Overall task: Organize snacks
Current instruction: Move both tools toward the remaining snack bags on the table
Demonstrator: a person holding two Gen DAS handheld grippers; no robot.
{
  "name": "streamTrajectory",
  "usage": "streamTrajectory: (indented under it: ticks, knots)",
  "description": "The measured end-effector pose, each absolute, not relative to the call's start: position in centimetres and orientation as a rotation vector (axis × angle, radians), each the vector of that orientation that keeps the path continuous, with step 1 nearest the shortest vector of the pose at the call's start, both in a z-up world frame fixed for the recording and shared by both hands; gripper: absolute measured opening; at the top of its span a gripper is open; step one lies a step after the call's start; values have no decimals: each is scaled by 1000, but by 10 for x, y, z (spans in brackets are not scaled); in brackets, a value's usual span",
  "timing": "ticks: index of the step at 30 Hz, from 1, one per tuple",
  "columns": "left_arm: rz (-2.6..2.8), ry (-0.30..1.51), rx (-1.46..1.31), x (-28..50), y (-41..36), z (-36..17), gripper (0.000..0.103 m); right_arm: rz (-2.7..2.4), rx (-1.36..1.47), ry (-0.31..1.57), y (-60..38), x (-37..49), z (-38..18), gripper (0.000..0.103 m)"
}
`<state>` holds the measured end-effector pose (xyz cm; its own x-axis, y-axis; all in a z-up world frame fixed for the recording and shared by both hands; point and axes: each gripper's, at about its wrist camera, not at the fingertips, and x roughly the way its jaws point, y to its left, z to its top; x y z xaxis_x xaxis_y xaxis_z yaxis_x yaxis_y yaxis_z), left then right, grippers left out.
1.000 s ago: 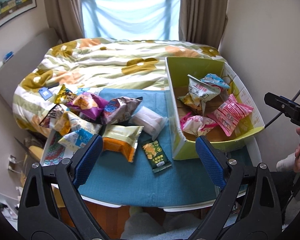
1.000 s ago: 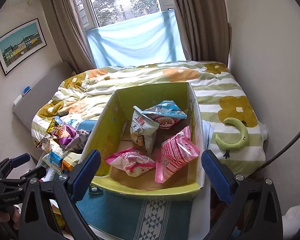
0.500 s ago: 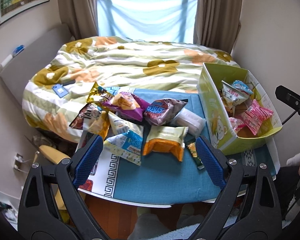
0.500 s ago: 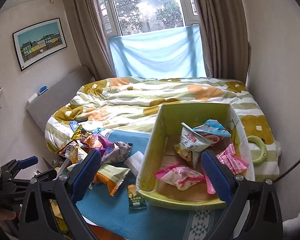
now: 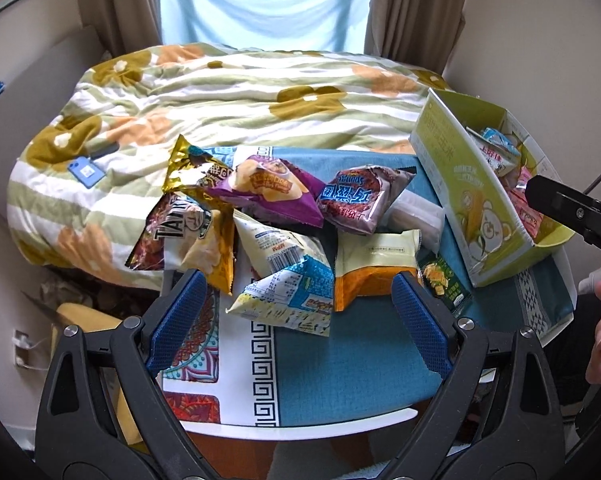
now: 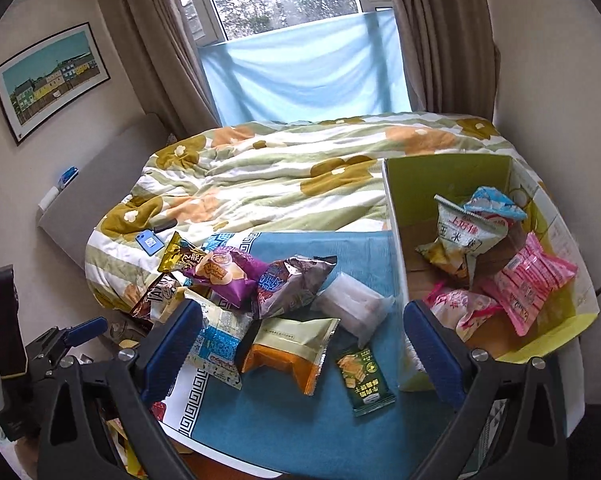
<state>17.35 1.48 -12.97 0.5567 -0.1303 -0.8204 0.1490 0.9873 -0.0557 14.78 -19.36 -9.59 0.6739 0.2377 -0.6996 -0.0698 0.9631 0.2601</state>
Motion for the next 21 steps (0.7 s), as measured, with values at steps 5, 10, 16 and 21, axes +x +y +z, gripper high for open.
streamTrajectory:
  ticks: [5, 10, 16, 21]
  knots:
    - [-247, 1030, 51, 199, 16, -169, 93, 85, 255, 893, -169, 160, -127, 100]
    - [-254, 1077, 45, 224, 12, -205, 93, 33, 265, 961, -153, 170, -161, 100]
    - [-225, 1117, 88, 236, -2, -235, 93, 20, 259, 1003, -148, 187, -191, 100]
    - [-203, 1153, 141, 240, -11, -255, 90, 28, 287, 1034, -149, 203, -212, 100]
